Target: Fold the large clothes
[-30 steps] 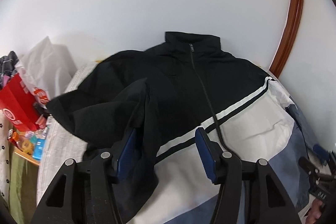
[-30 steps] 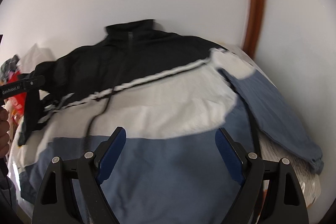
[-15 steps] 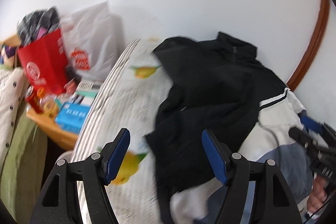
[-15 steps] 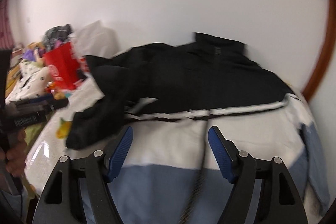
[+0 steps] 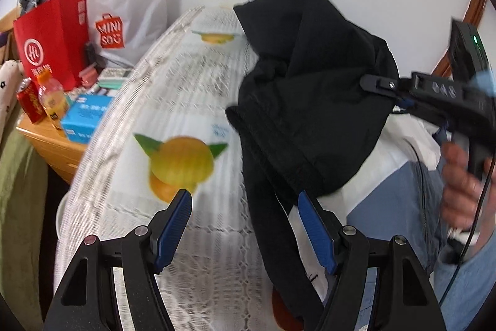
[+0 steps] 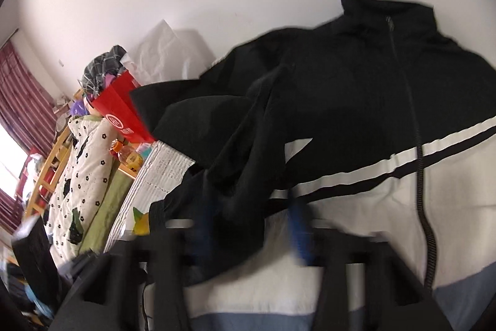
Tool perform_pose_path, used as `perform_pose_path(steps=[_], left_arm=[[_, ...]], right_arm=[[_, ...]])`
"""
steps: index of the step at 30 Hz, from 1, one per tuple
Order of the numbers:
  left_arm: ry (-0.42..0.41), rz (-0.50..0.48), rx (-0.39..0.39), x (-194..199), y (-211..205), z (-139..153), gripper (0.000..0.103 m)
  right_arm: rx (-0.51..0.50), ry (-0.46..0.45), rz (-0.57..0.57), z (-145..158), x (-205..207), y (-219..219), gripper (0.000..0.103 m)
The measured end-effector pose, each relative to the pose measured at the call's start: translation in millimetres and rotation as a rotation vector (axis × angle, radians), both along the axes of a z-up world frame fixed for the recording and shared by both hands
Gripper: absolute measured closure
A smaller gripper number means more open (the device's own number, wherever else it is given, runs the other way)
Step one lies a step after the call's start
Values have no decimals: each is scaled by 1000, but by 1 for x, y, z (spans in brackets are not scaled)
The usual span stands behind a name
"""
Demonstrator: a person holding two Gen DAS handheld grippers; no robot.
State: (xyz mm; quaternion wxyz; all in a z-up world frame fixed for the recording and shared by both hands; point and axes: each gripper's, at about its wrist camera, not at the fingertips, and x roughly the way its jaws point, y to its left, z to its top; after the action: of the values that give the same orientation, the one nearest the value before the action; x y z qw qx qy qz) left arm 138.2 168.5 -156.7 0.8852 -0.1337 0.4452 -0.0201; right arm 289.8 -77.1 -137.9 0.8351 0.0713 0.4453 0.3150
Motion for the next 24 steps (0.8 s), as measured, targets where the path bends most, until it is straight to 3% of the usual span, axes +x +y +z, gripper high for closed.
perform_pose_path(steps=[3, 6, 10, 13, 16, 18, 20, 22, 24], left_arm=[[21, 1, 31, 3, -7, -10, 34], [17, 11, 116, 5, -15, -11, 34], [20, 28, 140, 10, -15, -11, 34], [28, 42, 131, 14, -12, -10, 34], [38, 55, 117, 19, -10, -9, 34], [41, 61, 106, 21, -8, -9, 34], [40, 66, 88, 23, -6, -8, 34], [36, 69, 91, 25, -7, -6, 34], [27, 68, 103, 25, -8, -3, 34]], right_arm=[[41, -13, -13, 5, 8, -7, 94], [84, -65, -87, 19, 14, -38, 94], [77, -90, -191, 22, 24, -84, 94], [49, -50, -255, 11, 37, -115, 92], [-97, -52, -314, -1, 43, -132, 89], [-194, -77, -341, -2, 39, -136, 81], [-239, -118, -347, 4, 33, -134, 63], [-261, -166, -314, 13, 19, -126, 47], [-270, -221, -253, 23, 2, -112, 39]])
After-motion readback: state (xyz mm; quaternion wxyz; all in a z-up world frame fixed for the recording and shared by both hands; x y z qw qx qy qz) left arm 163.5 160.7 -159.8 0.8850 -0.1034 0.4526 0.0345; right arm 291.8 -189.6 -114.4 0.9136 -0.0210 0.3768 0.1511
